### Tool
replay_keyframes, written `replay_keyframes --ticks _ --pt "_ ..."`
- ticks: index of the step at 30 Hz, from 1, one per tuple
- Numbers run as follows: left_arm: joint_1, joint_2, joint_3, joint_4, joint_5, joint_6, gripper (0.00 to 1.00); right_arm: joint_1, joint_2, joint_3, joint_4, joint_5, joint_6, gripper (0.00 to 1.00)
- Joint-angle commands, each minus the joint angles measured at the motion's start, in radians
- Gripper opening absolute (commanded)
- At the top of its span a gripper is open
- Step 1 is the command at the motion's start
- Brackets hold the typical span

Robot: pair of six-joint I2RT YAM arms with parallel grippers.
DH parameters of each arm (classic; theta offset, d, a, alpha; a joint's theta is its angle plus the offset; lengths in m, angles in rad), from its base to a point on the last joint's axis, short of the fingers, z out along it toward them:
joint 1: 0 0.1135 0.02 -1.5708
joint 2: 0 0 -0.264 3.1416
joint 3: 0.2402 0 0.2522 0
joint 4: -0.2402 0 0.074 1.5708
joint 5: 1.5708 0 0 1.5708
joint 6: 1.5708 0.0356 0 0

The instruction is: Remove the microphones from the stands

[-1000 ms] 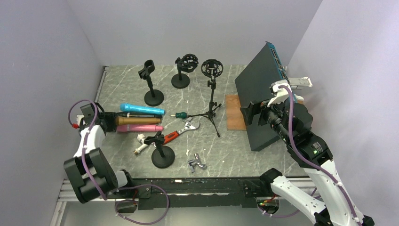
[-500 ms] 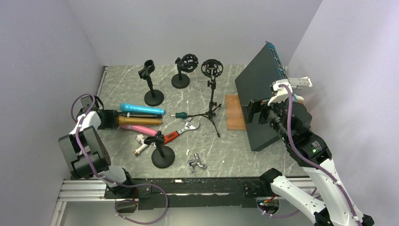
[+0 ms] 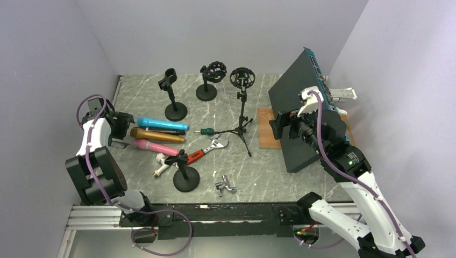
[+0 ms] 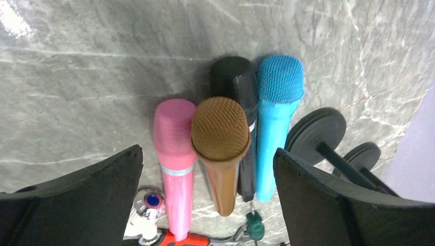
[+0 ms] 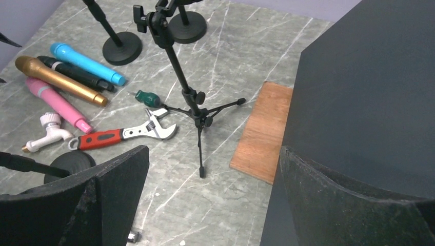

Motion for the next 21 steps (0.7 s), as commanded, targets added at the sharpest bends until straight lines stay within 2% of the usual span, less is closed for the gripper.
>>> replay_keyframes --ticks 1,8,11,14,17,21 --pt "-0.037 -0.076 0.05 -0.079 -0.046 0.061 0.99 0.002 0.002 0.033 0.039 -0.044 -0.016 1.0" --pt "-0.137 -0.186 0.098 -0.133 -0.087 0.031 0.99 0.002 0.011 0.035 0.029 -0.09 -0.016 1.0" --pt "-0.2 -0.228 0.172 -0.147 -0.095 0.035 0.98 0.001 0.016 0.036 0.031 -0.109 -0.015 1.0" --pt "-0.278 -0.257 0.273 -0.14 -0.1 0.083 0.93 0.002 0.027 0.038 0.03 -0.104 -0.001 1.0" --pt "-0.374 -0.286 0.352 -0.07 -0.085 0.167 0.92 0.001 0.06 0.049 0.015 -0.09 0.029 1.0" --pt "-0.515 -0.338 0.372 0.09 -0.001 0.274 0.89 -0.002 0.12 0.064 -0.003 -0.12 0.05 1.0"
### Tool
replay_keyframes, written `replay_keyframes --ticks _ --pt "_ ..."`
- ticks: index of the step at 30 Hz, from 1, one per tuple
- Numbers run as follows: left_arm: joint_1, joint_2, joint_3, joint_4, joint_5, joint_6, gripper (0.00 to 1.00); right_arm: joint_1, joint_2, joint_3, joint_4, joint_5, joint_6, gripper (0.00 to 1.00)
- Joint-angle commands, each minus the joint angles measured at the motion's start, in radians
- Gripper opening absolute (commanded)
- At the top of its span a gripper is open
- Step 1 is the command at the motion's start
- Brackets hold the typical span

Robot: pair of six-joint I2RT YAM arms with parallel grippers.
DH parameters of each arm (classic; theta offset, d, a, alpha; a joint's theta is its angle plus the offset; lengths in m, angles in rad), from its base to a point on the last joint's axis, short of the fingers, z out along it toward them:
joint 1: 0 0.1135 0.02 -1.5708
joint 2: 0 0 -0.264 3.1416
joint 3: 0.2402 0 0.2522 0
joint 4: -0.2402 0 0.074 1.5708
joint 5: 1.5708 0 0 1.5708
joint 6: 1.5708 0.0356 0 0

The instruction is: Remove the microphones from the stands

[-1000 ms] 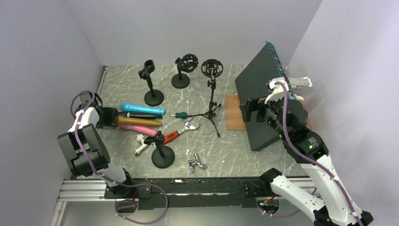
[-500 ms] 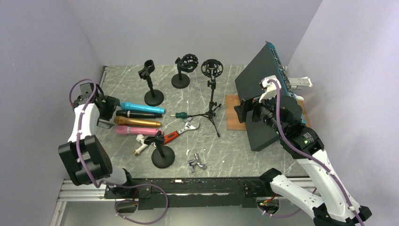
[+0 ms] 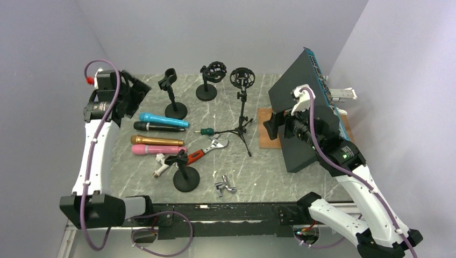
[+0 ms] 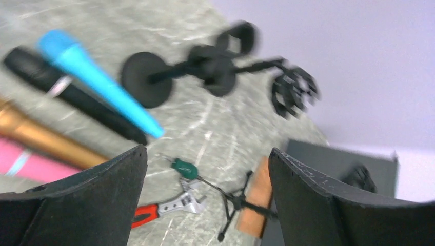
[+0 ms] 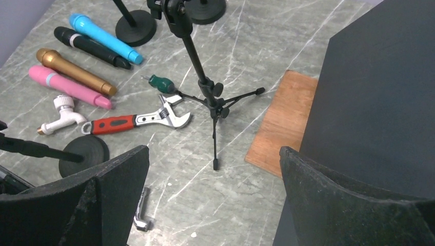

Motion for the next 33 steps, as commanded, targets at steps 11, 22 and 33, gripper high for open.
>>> replay_keyframes --ticks 11,22,33 --pt "-0.611 0.103 0.231 0.238 0.032 0.399 0.98 -0.038 0.179 0.105 -0.029 -0.211 0.068 1.0" --pt "-0.86 0.467 0.601 0.033 -0.32 0.479 0.9 -0.042 0.011 0.046 -0.12 -0.06 0.151 1.0" --pt "-0.898 0.59 0.623 0.038 -0.346 0.497 0.77 -0.042 -0.085 0.024 -0.184 0.016 0.176 1.0"
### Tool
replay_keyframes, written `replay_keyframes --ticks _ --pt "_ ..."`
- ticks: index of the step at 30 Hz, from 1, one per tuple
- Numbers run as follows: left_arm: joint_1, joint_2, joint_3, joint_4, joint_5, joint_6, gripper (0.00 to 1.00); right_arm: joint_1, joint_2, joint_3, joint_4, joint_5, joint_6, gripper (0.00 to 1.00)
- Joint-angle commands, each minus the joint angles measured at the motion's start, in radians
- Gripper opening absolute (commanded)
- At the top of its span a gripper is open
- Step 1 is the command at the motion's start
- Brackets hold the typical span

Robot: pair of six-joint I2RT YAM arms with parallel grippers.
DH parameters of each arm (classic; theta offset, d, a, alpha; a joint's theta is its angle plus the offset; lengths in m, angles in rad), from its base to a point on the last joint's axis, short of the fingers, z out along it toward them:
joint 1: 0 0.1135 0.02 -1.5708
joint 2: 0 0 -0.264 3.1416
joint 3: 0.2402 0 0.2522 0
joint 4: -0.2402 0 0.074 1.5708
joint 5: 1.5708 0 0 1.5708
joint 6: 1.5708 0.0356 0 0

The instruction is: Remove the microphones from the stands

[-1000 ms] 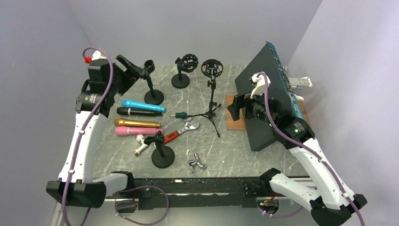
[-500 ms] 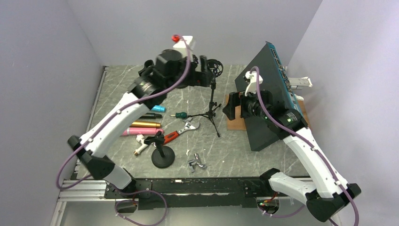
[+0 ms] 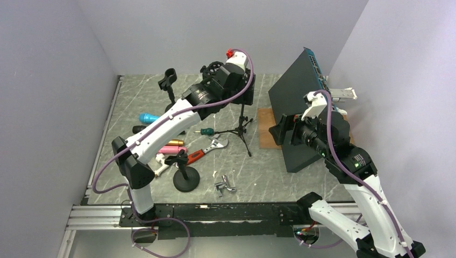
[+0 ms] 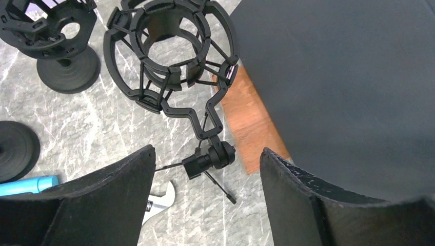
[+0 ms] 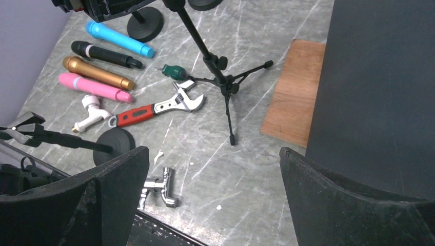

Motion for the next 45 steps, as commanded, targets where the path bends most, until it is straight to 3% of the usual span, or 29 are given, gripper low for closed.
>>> replay_keyframes --ticks 1,7,16,22,27,34,39,41,45 --pt "-0.005 0.029 0.043 0.013 -0.021 0.035 0.75 -0.003 -0.014 -0.007 -0.022 0.044 0.021 1.0" --pt "-0.005 0.063 0.04 0.039 0.002 0.081 0.7 -0.002 -0.014 -0.011 -0.022 0.042 0.011 1.0" --pt "-0.001 0.047 -0.007 0.088 0.083 0.195 0.43 -0.003 -0.002 -0.033 -0.011 0.018 0.013 1.0" --pt "0.014 -0.052 -0.132 0.159 0.184 0.314 0.39 -0.003 0.032 -0.067 0.033 -0.042 0.013 1.0" --pt "0.06 -0.101 -0.188 0.15 0.291 0.338 0.36 -0.009 0.138 -0.076 0.109 -0.212 -0.006 1.0" --pt "0.099 -0.124 -0.211 0.13 0.404 0.359 0.37 -0.129 0.319 -0.082 0.242 -0.554 0.047 0.96" --pt "0.119 -0.138 -0.241 0.134 0.438 0.36 0.41 -0.213 0.386 -0.14 0.363 -0.705 0.099 0.94" --pt "0.125 -0.136 -0.232 0.123 0.44 0.351 0.45 -0.23 0.431 -0.138 0.378 -0.725 0.096 0.91" --pt "0.13 -0.116 -0.185 0.077 0.438 0.292 0.66 -0.265 0.528 -0.121 0.41 -0.759 0.086 0.87"
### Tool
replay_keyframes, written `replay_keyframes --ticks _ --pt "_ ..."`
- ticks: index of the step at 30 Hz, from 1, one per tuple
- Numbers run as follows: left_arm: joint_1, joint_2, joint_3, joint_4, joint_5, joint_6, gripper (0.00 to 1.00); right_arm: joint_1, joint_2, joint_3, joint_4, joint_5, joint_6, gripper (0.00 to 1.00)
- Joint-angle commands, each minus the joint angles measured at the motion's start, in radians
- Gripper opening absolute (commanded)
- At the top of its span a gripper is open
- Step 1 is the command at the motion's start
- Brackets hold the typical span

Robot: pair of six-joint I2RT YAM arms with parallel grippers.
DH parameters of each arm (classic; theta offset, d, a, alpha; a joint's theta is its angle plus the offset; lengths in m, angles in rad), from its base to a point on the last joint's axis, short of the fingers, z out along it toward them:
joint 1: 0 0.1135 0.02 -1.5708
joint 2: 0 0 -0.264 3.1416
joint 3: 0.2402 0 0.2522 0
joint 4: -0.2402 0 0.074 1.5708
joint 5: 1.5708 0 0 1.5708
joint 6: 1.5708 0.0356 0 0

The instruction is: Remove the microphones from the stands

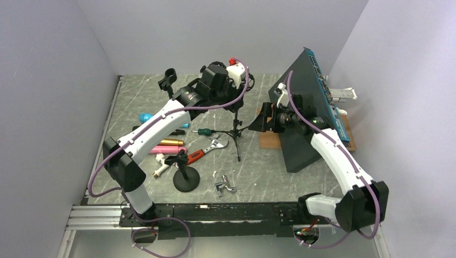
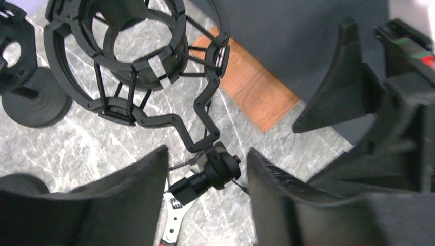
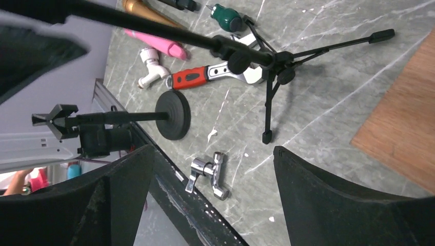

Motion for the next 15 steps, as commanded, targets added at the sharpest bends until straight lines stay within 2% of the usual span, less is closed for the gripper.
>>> replay_keyframes --ticks 1,4,7,15 --pt "0.009 -0.019 0.065 -0.066 0.028 -0.049 0.7 -0.033 0.088 0.018 0.126 -0.115 0.01 0.87" --pt "0.011 0.001 0.116 -0.117 0.035 -0.125 0.81 -0.05 0.165 0.028 0.188 -0.176 0.022 0.83" --pt "0.011 -0.002 0.153 -0.141 0.049 -0.169 0.87 -0.051 0.248 0.066 0.205 -0.223 0.022 0.78" --pt "0.011 -0.147 0.128 -0.131 0.012 -0.243 0.89 -0.05 0.392 0.064 0.382 -0.317 0.089 0.69"
